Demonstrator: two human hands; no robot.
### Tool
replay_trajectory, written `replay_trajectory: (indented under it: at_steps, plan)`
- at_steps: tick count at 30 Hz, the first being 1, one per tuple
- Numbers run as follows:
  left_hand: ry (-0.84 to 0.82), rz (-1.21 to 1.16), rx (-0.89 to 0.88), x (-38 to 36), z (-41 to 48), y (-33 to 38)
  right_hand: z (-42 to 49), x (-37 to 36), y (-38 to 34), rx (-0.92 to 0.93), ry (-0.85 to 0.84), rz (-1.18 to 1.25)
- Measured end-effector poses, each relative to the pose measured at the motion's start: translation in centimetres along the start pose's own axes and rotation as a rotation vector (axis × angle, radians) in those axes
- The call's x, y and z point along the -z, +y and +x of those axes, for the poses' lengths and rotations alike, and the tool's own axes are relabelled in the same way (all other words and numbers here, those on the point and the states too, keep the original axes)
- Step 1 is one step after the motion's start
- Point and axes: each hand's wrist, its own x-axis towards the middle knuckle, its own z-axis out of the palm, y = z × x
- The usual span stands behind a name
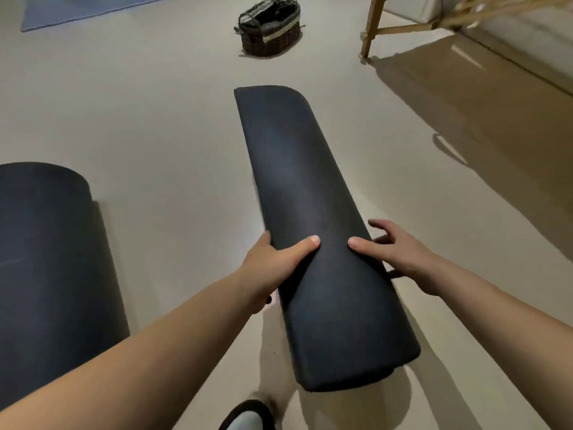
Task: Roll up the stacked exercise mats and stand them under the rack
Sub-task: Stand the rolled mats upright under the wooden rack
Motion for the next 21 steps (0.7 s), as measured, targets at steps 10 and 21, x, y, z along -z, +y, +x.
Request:
replay_trajectory:
  at_steps: [10,21]
  plan:
    - [-0.044,-0.079,-0.077,-6.5,1.0,2.1,-3.3,2.4,3.1,0.104,0.136,0.084]
    - [-0.169,0.470,-0.306,-18.1,-2.4,-0.2,-12.1,9.6,11.2,-0.153,0.143,-0.134]
